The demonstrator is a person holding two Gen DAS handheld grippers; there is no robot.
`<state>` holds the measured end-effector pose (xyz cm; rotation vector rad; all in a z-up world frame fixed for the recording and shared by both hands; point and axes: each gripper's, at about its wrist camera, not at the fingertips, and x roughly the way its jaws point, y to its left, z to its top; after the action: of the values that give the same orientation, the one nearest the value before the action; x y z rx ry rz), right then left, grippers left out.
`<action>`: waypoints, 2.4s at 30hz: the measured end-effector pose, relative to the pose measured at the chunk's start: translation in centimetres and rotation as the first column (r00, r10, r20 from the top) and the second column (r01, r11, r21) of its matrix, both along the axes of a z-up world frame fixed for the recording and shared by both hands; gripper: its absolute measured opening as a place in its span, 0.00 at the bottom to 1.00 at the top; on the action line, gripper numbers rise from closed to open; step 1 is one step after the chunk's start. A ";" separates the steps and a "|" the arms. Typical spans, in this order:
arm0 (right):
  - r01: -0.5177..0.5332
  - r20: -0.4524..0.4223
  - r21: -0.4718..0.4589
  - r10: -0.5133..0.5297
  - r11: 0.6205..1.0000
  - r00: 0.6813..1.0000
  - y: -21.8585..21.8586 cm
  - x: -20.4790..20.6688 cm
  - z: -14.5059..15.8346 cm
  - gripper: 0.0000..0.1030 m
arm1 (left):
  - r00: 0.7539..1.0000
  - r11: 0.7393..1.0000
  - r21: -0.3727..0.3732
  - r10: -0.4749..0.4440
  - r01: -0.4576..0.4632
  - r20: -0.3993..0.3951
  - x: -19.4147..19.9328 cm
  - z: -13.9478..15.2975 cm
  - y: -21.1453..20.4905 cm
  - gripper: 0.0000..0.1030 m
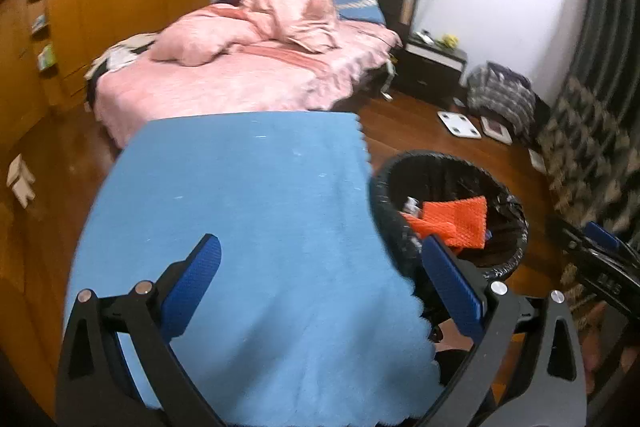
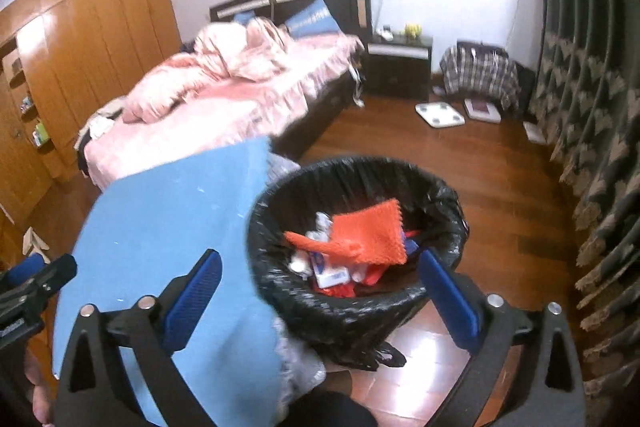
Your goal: Collect trash
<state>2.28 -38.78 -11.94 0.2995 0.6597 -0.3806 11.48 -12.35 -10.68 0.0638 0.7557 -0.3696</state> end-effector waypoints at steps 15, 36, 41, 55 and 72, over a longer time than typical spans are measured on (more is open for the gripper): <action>-0.160 0.141 -0.108 0.174 0.981 0.975 15.9 -4.8 8.6 0.94 | 0.922 0.946 -0.045 0.324 -0.322 0.213 -9.2 8.8 15.2 0.95; -0.059 0.284 -0.197 0.115 0.979 0.952 19.6 -11.0 12.0 0.94 | 0.868 0.927 -0.042 0.365 -0.373 0.338 -18.0 14.3 16.5 0.95; -0.027 0.285 -0.187 0.081 0.982 0.955 19.0 -11.2 12.2 0.94 | 0.875 0.934 -0.045 0.347 -0.353 0.339 -18.1 14.2 15.7 0.95; 0.007 0.253 -0.178 0.039 0.984 0.967 17.0 -9.9 11.6 0.94 | 0.894 0.947 -0.027 0.313 -0.322 0.322 -16.2 13.2 13.5 0.95; 0.027 0.248 -0.177 0.018 0.984 0.969 16.5 -9.2 11.6 0.94 | 0.879 0.930 -0.020 0.354 -0.367 0.319 -15.1 13.0 14.1 0.95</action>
<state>-6.96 -22.25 -0.33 0.1727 0.3752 -0.3969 -3.67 1.72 2.33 0.0185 0.4399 0.0166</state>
